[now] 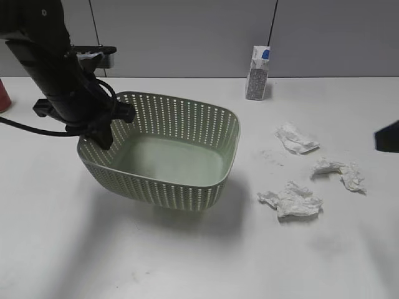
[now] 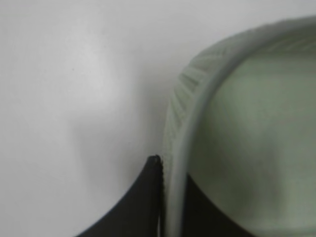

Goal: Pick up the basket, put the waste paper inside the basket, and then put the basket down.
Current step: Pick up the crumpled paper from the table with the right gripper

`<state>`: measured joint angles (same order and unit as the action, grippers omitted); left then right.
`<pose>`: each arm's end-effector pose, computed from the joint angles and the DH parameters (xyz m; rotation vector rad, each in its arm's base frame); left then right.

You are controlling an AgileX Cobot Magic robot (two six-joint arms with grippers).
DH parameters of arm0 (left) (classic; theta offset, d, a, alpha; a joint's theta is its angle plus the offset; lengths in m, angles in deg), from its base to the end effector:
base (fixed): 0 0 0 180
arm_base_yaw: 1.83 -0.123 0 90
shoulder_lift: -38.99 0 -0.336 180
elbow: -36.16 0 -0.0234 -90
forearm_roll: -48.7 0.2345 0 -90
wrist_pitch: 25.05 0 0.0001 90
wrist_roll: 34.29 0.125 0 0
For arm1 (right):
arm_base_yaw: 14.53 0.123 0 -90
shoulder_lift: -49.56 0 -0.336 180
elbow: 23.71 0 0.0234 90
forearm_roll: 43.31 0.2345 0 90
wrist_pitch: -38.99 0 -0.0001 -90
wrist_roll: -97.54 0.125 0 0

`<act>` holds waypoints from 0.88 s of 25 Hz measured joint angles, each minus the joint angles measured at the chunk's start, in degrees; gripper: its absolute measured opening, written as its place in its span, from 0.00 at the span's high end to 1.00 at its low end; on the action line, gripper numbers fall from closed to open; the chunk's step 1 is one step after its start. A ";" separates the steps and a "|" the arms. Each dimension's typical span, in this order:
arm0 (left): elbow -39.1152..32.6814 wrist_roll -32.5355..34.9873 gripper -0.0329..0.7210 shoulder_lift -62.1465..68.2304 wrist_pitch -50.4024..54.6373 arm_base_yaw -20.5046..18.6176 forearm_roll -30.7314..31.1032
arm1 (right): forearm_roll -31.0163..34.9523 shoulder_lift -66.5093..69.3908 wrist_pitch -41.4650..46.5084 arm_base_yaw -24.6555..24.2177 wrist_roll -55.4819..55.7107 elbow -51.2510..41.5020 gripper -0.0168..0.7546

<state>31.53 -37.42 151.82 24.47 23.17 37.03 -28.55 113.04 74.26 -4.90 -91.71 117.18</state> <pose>0.3346 -0.1773 0.2252 0.3919 2.9195 -0.3249 0.1628 0.0463 0.3049 -0.2106 2.3878 0.2792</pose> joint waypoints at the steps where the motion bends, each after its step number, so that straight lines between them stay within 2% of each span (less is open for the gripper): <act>1: -0.07 0.00 0.95 0.00 -0.28 0.00 0.00 | 2.38 5.42 -0.42 0.00 -2.51 2.30 0.25; 4: -0.07 0.00 0.95 0.00 -1.02 0.00 0.00 | 7.31 19.44 -1.07 0.00 -9.87 9.72 0.25; 7: -0.07 0.00 0.95 0.00 -1.08 0.00 0.00 | 8.08 31.46 -2.41 0.00 -12.34 17.81 0.25; 10: -0.07 0.00 0.95 0.00 -1.08 0.00 -0.25 | 6.72 41.62 -3.84 0.00 -13.05 24.57 0.25; 14: -0.07 0.00 0.95 0.00 -1.08 0.00 -0.65 | 1.43 51.65 -6.78 0.00 -13.82 30.75 0.25; 22: -0.07 0.00 0.95 0.00 -1.08 0.00 -1.56 | -0.71 61.67 -13.44 1.81 -17.10 34.06 0.25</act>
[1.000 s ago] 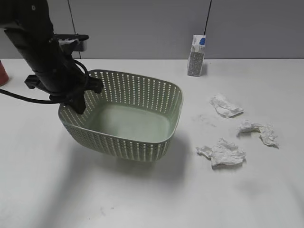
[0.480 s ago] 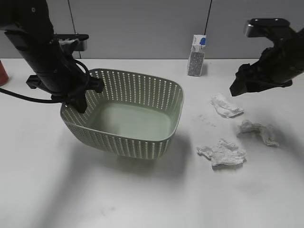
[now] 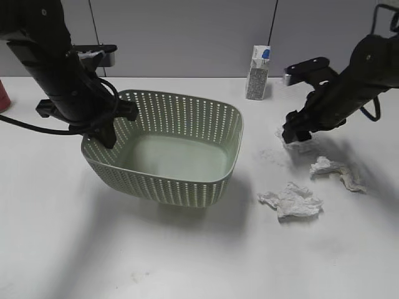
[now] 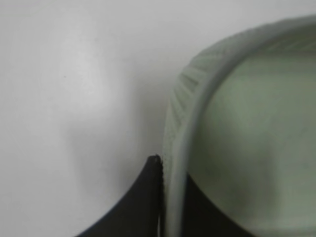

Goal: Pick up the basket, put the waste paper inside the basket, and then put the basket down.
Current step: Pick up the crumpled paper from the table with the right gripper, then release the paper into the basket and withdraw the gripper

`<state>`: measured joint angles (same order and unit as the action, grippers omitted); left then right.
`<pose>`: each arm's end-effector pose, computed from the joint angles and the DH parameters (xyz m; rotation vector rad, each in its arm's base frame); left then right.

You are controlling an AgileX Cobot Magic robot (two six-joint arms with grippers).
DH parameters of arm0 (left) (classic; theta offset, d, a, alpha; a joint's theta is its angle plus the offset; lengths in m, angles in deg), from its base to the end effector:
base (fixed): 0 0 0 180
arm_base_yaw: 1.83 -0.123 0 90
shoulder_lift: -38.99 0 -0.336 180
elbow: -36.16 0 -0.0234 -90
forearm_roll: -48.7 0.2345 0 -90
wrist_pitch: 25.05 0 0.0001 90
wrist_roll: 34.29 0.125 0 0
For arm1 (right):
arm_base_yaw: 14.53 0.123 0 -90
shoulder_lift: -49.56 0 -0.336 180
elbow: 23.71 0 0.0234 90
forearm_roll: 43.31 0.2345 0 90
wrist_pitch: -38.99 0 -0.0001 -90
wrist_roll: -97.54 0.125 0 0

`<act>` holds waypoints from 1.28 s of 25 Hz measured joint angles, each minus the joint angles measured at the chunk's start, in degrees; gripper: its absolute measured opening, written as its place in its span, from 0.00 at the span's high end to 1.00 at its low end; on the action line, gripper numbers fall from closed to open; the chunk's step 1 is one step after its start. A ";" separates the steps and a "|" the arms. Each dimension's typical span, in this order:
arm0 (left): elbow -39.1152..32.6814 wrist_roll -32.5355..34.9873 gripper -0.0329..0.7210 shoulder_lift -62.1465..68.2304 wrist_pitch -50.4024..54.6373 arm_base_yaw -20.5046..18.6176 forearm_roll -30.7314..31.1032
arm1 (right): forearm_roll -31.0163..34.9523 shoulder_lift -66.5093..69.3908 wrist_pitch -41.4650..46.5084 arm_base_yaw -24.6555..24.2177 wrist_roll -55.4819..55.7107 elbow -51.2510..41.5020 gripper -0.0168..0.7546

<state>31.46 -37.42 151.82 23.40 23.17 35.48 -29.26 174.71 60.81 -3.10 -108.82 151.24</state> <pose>0.3358 -0.1802 0.2259 0.3646 2.9074 -0.3601 0.4360 0.0997 0.1549 -0.5945 2.5720 0.1085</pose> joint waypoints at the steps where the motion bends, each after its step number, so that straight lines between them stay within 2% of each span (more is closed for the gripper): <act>1: 0.00 0.00 0.95 0.00 0.00 0.00 -0.04 | 0.00 0.90 -0.36 0.86 -1.25 0.00 0.25; 8: 0.00 0.00 0.95 0.00 0.00 0.00 -0.07 | -0.35 3.62 -4.31 3.56 -2.46 0.08 0.25; 11: 0.00 0.00 0.95 0.00 0.00 0.00 -0.07 | -0.36 3.68 -4.78 3.56 -2.19 0.08 0.30; 14: 0.00 0.00 0.95 0.00 0.00 0.00 -0.12 | -0.02 3.68 -4.37 3.56 -1.96 0.08 0.52; 16: 0.00 0.00 0.95 0.00 0.00 0.00 -0.12 | 0.27 3.68 -3.10 3.56 -1.80 0.08 0.77; 18: 0.00 0.00 0.95 0.00 0.00 0.00 -0.12 | 0.51 3.59 -1.77 3.56 -1.61 0.14 0.93; 23: 0.00 0.00 0.95 0.00 0.05 0.00 -0.12 | 1.38 -1.00 2.44 3.56 -1.54 0.08 0.95; 26: 0.00 -0.31 0.95 0.00 0.01 0.00 -0.06 | 6.14 -8.12 3.18 3.56 -2.25 0.08 0.95; 29: 0.00 -3.99 0.95 0.00 -0.82 0.00 2.80 | 12.17 -15.77 3.77 4.73 -5.34 0.08 0.95; 32: 0.00 -8.47 0.95 0.00 -2.64 0.02 6.73 | 17.56 -21.51 3.77 9.73 -10.29 0.08 0.95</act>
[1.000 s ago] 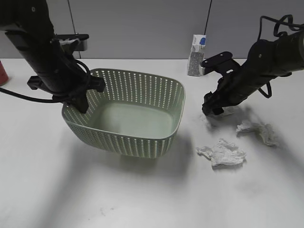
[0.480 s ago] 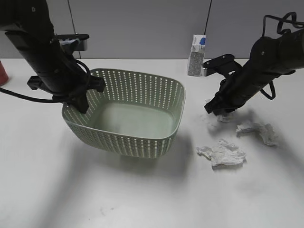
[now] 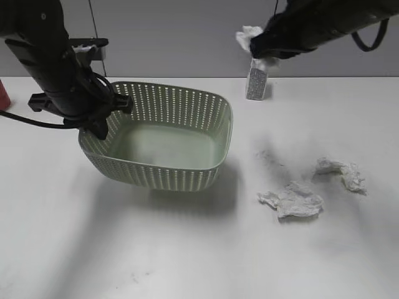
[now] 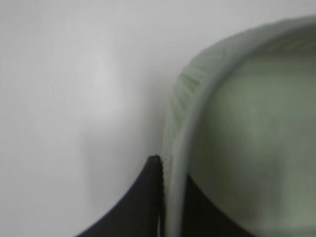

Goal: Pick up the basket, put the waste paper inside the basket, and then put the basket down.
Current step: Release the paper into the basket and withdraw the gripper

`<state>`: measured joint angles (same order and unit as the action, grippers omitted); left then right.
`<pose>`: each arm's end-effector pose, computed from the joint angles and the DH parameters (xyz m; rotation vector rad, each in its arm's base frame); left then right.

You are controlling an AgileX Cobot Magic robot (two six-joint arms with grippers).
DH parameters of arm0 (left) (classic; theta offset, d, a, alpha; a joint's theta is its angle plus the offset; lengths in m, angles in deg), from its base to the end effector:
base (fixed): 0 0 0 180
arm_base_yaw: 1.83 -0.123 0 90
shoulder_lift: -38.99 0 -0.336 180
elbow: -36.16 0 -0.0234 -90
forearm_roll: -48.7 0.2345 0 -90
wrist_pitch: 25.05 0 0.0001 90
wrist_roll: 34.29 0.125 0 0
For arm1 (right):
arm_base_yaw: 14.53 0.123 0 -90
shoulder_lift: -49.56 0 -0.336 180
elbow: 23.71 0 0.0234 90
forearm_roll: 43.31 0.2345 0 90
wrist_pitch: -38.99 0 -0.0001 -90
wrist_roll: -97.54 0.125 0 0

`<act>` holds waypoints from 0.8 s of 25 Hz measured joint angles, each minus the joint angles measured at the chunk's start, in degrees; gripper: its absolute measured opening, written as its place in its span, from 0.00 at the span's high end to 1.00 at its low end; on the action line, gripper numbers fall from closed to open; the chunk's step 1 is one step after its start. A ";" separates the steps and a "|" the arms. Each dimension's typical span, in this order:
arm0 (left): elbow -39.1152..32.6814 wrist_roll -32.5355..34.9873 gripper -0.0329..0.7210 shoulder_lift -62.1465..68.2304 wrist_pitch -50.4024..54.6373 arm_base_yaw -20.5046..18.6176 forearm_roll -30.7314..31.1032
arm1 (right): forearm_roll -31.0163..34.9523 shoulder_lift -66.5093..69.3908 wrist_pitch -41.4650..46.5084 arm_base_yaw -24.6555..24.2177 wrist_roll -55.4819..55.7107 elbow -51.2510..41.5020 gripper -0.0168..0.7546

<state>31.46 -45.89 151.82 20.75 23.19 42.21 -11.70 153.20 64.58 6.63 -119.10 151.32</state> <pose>0.3447 -0.1721 0.2258 0.2406 2.8733 -0.2597 0.3638 0.1712 0.3173 -0.6844 2.1853 0.3840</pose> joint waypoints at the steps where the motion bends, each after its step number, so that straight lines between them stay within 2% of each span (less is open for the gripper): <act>1: 0.00 -0.69 0.95 0.00 -0.52 0.00 0.61 | 0.97 -1.04 0.00 2.03 -1.19 0.05 0.95; 6: -0.01 -1.57 0.95 0.00 -1.56 0.00 1.20 | 2.24 0.20 -1.33 12.66 -2.78 0.05 0.95; 9: -0.01 -1.66 0.95 0.00 -1.57 0.00 1.20 | 2.24 3.40 -4.19 15.98 -2.94 0.05 0.93; 11: -0.01 -1.66 0.95 0.00 -1.57 0.00 1.20 | 2.24 5.21 -4.92 16.84 -3.03 0.05 0.78; 15: -0.01 -1.66 0.95 0.00 -1.57 0.00 1.20 | 1.96 6.90 -6.26 17.10 -3.12 -0.01 0.28; 17: -0.01 -1.66 0.95 0.00 -1.57 0.00 1.20 | 0.63 6.84 -6.53 17.10 -2.84 0.52 0.20; 20: -0.01 -1.66 0.95 0.00 -1.57 0.00 1.24 | -5.18 5.41 -6.12 17.10 1.64 2.28 0.19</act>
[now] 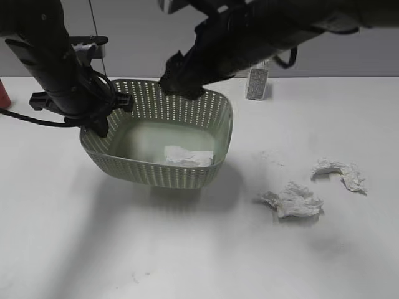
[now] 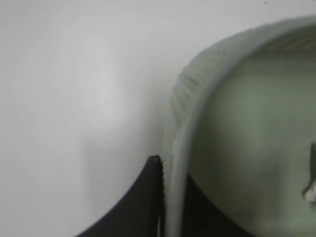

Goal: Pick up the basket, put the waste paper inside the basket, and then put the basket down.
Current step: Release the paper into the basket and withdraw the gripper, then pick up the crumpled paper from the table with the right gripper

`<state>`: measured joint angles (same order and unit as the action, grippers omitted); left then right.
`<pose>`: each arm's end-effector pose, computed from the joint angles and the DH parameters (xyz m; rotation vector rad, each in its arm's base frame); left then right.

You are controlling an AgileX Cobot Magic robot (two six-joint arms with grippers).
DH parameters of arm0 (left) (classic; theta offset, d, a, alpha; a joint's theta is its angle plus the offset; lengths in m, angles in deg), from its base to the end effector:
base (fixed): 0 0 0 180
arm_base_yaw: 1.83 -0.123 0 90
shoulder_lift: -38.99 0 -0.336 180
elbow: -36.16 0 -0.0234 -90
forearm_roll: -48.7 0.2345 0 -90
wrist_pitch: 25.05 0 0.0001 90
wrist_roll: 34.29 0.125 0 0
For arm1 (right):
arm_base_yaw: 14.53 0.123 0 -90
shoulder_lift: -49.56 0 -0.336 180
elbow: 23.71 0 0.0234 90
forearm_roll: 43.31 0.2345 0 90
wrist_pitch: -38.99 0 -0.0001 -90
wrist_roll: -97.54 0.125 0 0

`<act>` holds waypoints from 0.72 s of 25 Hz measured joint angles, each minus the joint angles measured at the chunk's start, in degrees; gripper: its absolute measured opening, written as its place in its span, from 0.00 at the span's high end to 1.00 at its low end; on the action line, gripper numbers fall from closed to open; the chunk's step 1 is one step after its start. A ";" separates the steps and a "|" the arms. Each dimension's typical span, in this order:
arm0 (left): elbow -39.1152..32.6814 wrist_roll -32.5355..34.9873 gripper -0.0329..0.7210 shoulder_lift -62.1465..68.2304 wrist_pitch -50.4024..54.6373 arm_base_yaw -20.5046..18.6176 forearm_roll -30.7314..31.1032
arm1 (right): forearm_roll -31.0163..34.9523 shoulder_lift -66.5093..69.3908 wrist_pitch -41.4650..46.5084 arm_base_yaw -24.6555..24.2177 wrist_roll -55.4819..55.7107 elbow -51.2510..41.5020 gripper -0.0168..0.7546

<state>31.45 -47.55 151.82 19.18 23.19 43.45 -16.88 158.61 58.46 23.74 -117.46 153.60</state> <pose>0.3485 -0.1715 0.2266 0.2137 2.8468 -0.2506 0.3275 0.2820 0.2971 -1.0050 2.0511 0.4301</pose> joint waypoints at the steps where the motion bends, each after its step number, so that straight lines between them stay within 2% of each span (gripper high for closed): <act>1: 0.00 0.00 0.95 0.00 0.05 0.00 0.00 | -3.13 -1.00 0.63 -0.19 3.57 0.57 0.20; 5: 0.00 0.00 0.95 0.00 1.05 0.00 0.30 | -19.10 -5.25 7.99 -2.37 20.70 1.68 0.21; 7: 0.00 0.00 0.95 0.00 1.33 0.00 0.42 | -22.57 -6.07 13.49 -5.69 25.32 1.49 0.21; 10: 0.00 0.00 0.95 0.00 1.33 0.00 0.42 | -21.56 -6.13 17.65 -11.58 27.75 -2.15 0.21; 12: 0.00 0.00 0.95 0.00 1.33 0.00 0.42 | -20.20 -6.14 17.37 -14.87 28.17 -7.27 0.21; 14: 0.00 0.00 0.95 0.00 1.33 0.00 0.42 | -19.01 -6.14 14.07 -16.66 28.30 -14.19 0.21; 18: 0.00 0.00 0.95 0.00 1.33 0.00 0.44 | -16.87 -5.02 3.49 -16.68 25.91 -24.51 0.21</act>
<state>31.45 -47.55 151.82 20.51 23.19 43.89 -33.74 153.59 61.95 7.05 -91.55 129.08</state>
